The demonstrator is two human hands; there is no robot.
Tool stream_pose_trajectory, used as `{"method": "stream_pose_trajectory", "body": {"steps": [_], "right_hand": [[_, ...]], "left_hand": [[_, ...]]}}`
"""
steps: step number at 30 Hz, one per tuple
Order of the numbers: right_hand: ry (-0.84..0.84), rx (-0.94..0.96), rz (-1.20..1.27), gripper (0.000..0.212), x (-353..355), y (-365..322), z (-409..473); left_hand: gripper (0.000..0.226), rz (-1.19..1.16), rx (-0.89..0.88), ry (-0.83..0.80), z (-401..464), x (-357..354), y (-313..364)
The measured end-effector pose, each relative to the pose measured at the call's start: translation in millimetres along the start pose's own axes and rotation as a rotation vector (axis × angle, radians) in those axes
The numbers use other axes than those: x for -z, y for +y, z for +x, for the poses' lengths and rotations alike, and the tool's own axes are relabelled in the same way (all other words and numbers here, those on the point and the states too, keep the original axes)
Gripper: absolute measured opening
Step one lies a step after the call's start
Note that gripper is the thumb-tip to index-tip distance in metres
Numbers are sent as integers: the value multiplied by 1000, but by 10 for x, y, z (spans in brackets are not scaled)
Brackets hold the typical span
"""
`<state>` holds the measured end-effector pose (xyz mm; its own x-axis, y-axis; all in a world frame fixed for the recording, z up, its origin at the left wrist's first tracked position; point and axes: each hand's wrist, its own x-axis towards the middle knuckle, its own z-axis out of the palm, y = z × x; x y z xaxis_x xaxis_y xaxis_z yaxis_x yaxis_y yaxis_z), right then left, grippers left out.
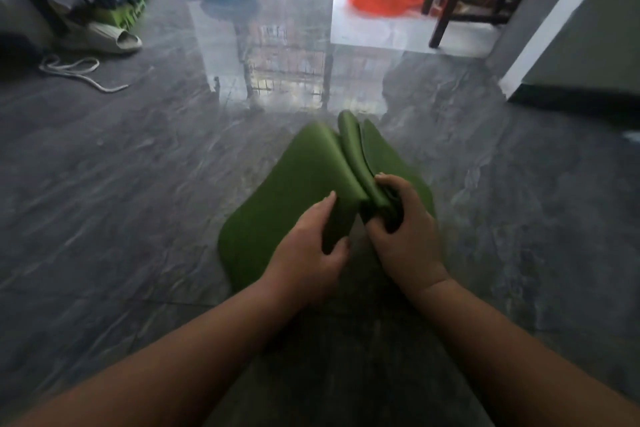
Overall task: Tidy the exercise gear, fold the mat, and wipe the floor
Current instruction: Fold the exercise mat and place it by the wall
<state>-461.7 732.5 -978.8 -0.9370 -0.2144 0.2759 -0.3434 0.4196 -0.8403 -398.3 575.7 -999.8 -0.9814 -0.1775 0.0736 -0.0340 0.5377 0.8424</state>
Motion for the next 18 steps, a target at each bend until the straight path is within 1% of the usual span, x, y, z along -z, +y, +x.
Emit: {"method": "stream_pose_trajectory", "body": {"steps": [1, 3, 4, 6, 8, 10, 11, 12, 14, 16, 18], "right_hand": [[14, 9, 39, 54, 37, -72, 37], [31, 20, 138, 56, 93, -166, 98], [30, 24, 200, 55, 118, -198, 116], [-10, 4, 319, 52, 165, -238, 126], [-96, -49, 398, 51, 177, -267, 102], [-165, -101, 484, 49, 171, -285, 73], [-188, -111, 521, 50, 172, -284, 83], [-215, -125, 549, 52, 171, -275, 92], [-285, -150, 609, 51, 174, -274, 118], [-369, -154, 658, 44, 167, -275, 121], [-439, -168, 681, 39, 162, -274, 118]], "left_hand": [[66, -47, -17, 19, 18, 27, 48], [54, -96, -79, 91, 89, 106, 89], [48, -84, -116, 123, 128, 158, 92], [47, -1, -170, 147, 197, 295, 86], [57, 130, -144, 128, 256, 463, 109], [83, 348, -102, 125, 313, 636, 150], [97, 450, -120, 130, 356, 728, 182], [108, 542, -167, 115, 391, 819, 226], [119, 691, -269, 18, 454, 971, 317], [117, 813, -311, -101, 497, 1062, 397], [104, 904, -354, -197, 529, 1090, 466]]}}
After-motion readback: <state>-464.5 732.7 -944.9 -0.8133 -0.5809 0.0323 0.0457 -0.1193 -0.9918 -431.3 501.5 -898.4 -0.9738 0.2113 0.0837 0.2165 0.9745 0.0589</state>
